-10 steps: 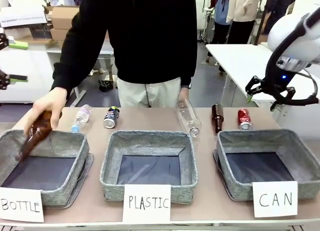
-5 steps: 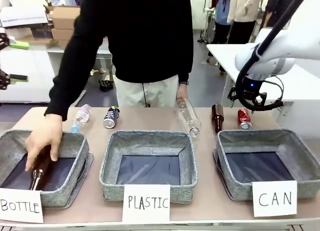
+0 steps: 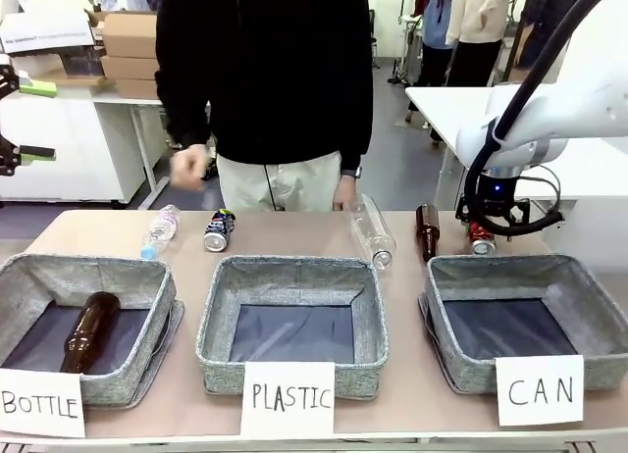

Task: Sort the can waste into the basket.
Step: Pick up the can waste from the table and place it in the right Fabric basket.

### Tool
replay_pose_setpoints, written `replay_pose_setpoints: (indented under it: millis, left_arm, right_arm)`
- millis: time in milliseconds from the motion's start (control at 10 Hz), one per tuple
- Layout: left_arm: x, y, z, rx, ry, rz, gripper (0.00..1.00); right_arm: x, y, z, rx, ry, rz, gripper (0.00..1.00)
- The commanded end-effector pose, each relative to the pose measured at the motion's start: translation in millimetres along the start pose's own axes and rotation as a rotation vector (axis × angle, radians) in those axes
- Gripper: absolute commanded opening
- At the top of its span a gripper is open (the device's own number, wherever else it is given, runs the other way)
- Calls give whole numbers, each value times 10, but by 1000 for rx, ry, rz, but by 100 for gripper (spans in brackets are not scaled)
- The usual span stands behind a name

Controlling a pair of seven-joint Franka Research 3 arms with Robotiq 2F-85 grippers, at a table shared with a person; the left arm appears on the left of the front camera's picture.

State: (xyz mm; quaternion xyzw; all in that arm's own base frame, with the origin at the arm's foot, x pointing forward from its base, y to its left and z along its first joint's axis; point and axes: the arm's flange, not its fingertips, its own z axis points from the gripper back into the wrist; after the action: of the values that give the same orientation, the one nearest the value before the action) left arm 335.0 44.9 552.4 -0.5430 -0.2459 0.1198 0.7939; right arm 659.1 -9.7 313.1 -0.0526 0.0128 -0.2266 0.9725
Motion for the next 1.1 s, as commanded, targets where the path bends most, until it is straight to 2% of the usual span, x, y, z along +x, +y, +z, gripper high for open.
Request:
replay_pose_setpoints:
  millis: [0, 100, 200, 300, 400, 500, 600, 800, 1000]
  left_arm:
    - [3, -7, -22, -30, -6, -20, 100]
    - [3, -7, -22, -30, -6, -20, 100]
    - [3, -7, -22, -30, -6, -20, 100]
    - [3, -7, -22, -30, -6, -20, 100]
    - [3, -7, -22, -30, -6, -20, 100]
    - [3, -7, -22, -30, -6, -20, 100]
    - [3, -7, -22, -30, -6, -20, 100]
    - [3, -7, -22, -30, -6, -20, 100]
    - [3, -7, -22, -30, -6, -20, 100]
  right_arm:
    - [71, -10, 51, 31, 23, 20, 100]
    - [71, -32, 39, 37, 33, 25, 100]
    - [61, -56, 48, 55, 39, 48, 48]
    - [58, -78, 64, 78, 57, 63, 40]
    - [54, -83, 66, 82, 60, 70, 0]
    - [51, -79, 69, 102, 77, 87, 0]
    - [53, -88, 75, 102, 74, 84, 24]
    - [54, -84, 58, 100, 86, 85, 0]
    - [53, -47, 50, 99, 91, 73, 0]
